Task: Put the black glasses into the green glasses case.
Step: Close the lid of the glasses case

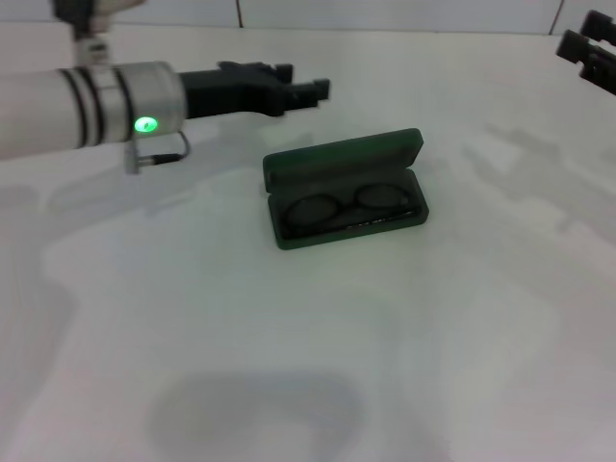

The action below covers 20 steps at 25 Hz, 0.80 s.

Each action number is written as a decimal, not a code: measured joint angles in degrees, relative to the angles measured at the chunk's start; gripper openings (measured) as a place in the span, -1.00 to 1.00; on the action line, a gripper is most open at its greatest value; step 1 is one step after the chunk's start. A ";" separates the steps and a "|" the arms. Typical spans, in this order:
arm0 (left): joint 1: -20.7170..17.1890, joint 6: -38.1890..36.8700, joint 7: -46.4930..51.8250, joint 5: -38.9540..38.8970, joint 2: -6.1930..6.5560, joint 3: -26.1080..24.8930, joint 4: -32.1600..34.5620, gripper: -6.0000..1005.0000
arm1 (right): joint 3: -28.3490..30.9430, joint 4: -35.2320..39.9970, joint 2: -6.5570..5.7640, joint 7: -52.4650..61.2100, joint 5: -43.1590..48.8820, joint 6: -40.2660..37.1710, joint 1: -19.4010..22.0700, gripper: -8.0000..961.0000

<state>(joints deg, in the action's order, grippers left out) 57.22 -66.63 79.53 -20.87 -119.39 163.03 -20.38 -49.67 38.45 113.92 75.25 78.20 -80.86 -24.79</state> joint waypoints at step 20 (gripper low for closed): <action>2.27 6.94 -1.64 8.83 -0.22 0.01 6.44 0.38 | -0.04 -0.69 0.17 -2.09 0.53 0.06 0.91 0.34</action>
<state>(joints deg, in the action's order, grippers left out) 59.49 -59.69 77.89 -12.03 -119.61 163.04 -13.93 -49.71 37.76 114.09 73.16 78.73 -80.80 -23.88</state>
